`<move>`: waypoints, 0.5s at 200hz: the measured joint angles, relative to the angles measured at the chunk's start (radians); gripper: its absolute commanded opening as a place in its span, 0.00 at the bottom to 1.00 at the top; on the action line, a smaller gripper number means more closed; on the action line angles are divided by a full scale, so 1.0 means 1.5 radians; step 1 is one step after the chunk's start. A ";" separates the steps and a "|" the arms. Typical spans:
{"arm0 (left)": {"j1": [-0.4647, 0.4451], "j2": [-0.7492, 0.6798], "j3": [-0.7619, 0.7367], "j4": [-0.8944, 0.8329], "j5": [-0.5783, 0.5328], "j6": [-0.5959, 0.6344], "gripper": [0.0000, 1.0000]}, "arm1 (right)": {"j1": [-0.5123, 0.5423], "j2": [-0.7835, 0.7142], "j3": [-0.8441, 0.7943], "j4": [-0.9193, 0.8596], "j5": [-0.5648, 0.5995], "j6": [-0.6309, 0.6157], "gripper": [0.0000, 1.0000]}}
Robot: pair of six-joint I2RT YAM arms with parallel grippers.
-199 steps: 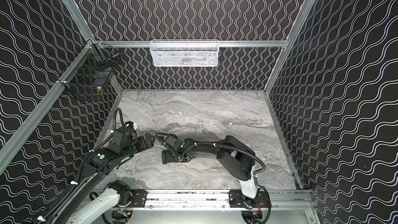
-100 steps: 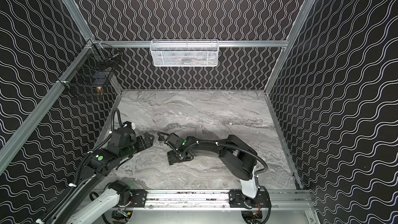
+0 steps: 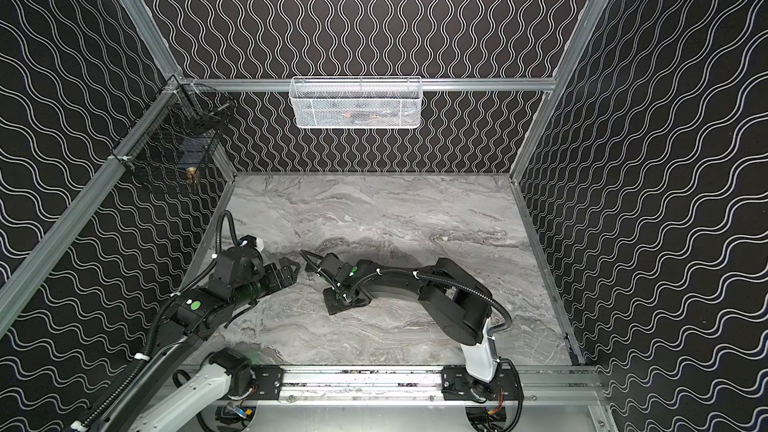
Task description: Unlock with the key
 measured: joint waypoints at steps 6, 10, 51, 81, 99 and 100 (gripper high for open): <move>0.000 0.000 0.000 -0.001 0.000 0.000 0.99 | -0.001 0.002 0.000 0.000 0.000 -0.004 0.43; 0.000 0.001 0.000 0.000 0.000 0.000 0.99 | -0.001 0.003 0.000 0.000 0.000 -0.008 0.42; 0.000 0.004 -0.002 0.004 0.007 0.000 0.99 | -0.001 0.015 0.006 -0.008 0.002 -0.017 0.37; 0.000 0.003 -0.011 0.011 0.011 -0.001 0.99 | -0.001 0.017 0.005 -0.007 0.002 -0.026 0.30; 0.000 0.003 -0.017 0.014 0.012 -0.004 0.99 | -0.001 0.018 0.005 -0.006 0.002 -0.028 0.27; 0.000 0.003 -0.018 0.014 0.012 -0.004 0.99 | -0.001 0.019 0.005 -0.006 0.002 -0.028 0.27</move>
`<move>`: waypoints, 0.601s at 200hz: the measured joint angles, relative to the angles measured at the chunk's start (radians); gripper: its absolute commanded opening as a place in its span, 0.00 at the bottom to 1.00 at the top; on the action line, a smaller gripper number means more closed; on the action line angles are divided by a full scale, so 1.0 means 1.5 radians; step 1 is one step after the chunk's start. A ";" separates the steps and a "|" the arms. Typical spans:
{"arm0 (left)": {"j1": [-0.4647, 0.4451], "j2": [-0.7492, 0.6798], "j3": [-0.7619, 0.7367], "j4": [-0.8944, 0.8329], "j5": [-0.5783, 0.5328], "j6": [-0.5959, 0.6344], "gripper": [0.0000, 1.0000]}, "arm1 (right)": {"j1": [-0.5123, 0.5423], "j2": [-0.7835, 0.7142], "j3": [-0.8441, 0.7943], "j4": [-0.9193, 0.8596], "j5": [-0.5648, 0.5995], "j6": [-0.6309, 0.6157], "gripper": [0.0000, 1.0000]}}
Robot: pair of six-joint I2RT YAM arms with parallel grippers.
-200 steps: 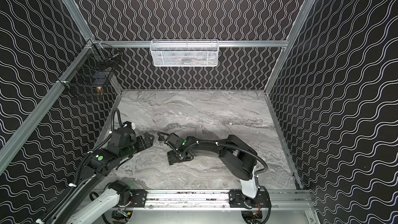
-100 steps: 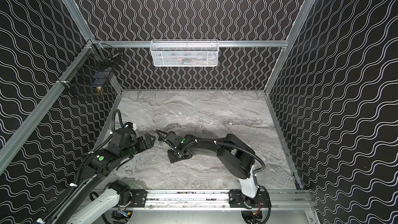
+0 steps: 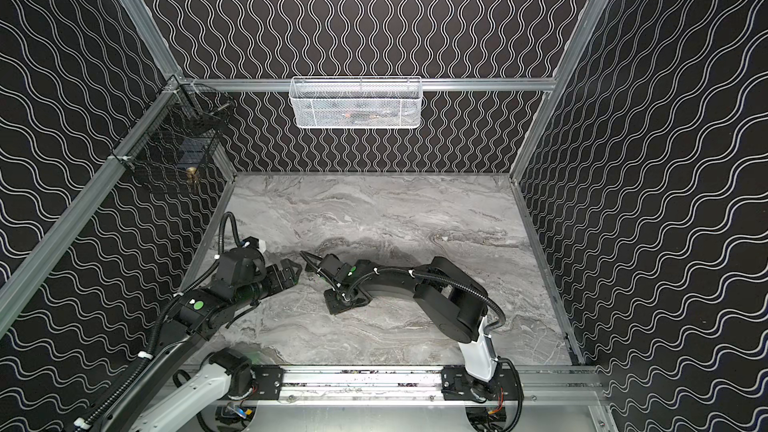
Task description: Unlock with the key
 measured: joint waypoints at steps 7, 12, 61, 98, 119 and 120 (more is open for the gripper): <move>0.000 0.000 -0.001 0.000 0.000 -0.003 0.99 | 0.000 0.000 -0.001 0.001 0.000 0.000 0.26; 0.000 0.000 -0.001 0.000 0.001 -0.005 0.99 | 0.000 0.000 -0.001 0.002 0.000 0.000 0.25; 0.000 -0.001 -0.002 0.001 0.005 -0.007 0.99 | 0.001 0.002 -0.002 0.008 0.001 -0.008 0.16; 0.000 -0.004 -0.005 0.003 0.005 -0.009 0.99 | 0.001 0.003 -0.002 0.009 0.006 -0.014 0.12; 0.000 -0.005 -0.006 0.003 0.005 -0.011 0.99 | 0.001 0.004 -0.001 0.009 0.008 -0.015 0.09; 0.000 -0.005 -0.006 0.003 0.005 -0.011 0.99 | 0.001 0.004 -0.001 0.009 0.008 -0.015 0.08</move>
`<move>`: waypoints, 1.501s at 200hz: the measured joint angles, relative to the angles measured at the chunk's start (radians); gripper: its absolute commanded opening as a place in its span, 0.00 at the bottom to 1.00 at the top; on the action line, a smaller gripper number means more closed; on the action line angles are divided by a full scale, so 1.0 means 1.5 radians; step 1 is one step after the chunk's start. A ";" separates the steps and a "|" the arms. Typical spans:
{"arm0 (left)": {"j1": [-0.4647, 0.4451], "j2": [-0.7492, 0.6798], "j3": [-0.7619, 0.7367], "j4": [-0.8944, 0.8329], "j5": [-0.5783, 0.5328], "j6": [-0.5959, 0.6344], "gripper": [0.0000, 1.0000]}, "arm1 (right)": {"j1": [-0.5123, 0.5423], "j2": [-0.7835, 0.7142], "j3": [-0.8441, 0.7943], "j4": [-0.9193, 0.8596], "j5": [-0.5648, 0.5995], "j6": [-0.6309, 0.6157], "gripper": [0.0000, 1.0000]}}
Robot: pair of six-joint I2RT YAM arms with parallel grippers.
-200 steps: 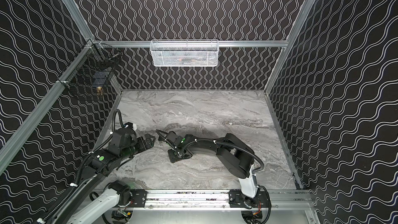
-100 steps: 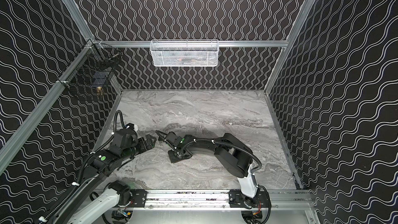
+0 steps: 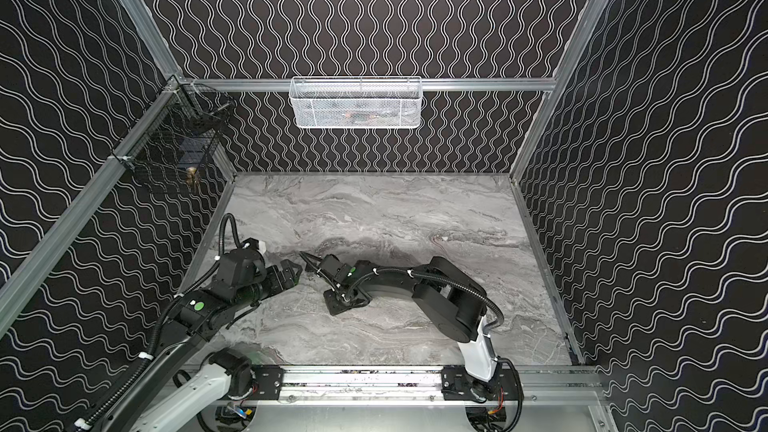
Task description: Unlock with the key
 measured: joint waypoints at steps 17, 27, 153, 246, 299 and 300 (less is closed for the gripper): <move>0.000 0.000 -0.003 0.003 0.000 0.000 0.99 | 0.000 0.001 0.001 0.000 0.004 -0.001 0.07; 0.000 0.000 -0.004 0.003 0.000 -0.001 0.99 | 0.000 0.001 0.001 0.000 0.007 -0.003 0.05; 0.001 0.006 -0.002 0.018 0.034 -0.010 0.99 | -0.005 -0.081 -0.064 0.036 0.059 -0.036 0.00; 0.005 0.038 -0.010 0.098 0.125 -0.075 0.99 | -0.034 -0.154 -0.120 0.096 0.056 -0.039 0.00; 0.006 0.022 -0.013 0.088 0.106 -0.082 0.99 | -0.033 -0.096 -0.062 0.078 0.043 -0.032 0.43; 0.006 0.022 -0.013 0.088 0.105 -0.082 0.99 | -0.032 -0.094 -0.061 0.077 0.043 -0.032 0.43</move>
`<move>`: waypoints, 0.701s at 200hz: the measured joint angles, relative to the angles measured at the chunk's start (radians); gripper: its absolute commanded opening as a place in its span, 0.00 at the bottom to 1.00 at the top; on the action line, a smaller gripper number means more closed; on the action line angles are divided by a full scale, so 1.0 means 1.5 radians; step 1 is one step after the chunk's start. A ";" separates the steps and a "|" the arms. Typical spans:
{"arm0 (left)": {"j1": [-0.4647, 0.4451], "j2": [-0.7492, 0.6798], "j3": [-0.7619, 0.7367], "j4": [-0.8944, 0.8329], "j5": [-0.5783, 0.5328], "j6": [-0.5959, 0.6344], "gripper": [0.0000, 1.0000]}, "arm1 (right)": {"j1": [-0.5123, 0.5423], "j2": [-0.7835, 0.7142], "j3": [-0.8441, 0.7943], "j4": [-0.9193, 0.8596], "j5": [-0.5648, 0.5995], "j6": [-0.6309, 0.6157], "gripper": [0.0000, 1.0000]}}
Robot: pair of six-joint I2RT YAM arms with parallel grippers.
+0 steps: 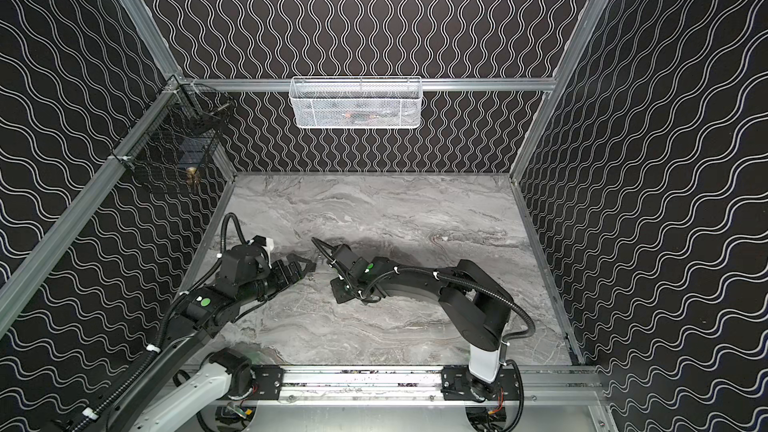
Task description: Unlock with the key
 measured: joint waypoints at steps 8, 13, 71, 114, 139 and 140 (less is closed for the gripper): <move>0.000 0.000 0.000 -0.003 -0.005 0.000 0.99 | 0.001 0.009 0.007 -0.004 0.002 0.013 0.45; 0.000 0.001 0.000 -0.005 -0.007 0.001 0.98 | 0.003 0.016 0.011 -0.010 0.004 0.019 0.47; 0.001 0.001 0.001 -0.021 -0.022 0.015 0.99 | 0.016 0.061 0.031 -0.063 0.032 0.105 0.46; 0.001 -0.003 -0.009 -0.025 -0.022 0.016 0.99 | 0.024 0.075 0.041 -0.072 0.051 0.154 0.40; 0.002 -0.006 -0.009 -0.026 -0.024 0.017 0.99 | 0.030 0.083 0.052 -0.077 0.064 0.168 0.36; 0.002 -0.006 -0.009 -0.026 -0.024 0.017 0.99 | 0.031 0.083 0.052 -0.077 0.064 0.169 0.36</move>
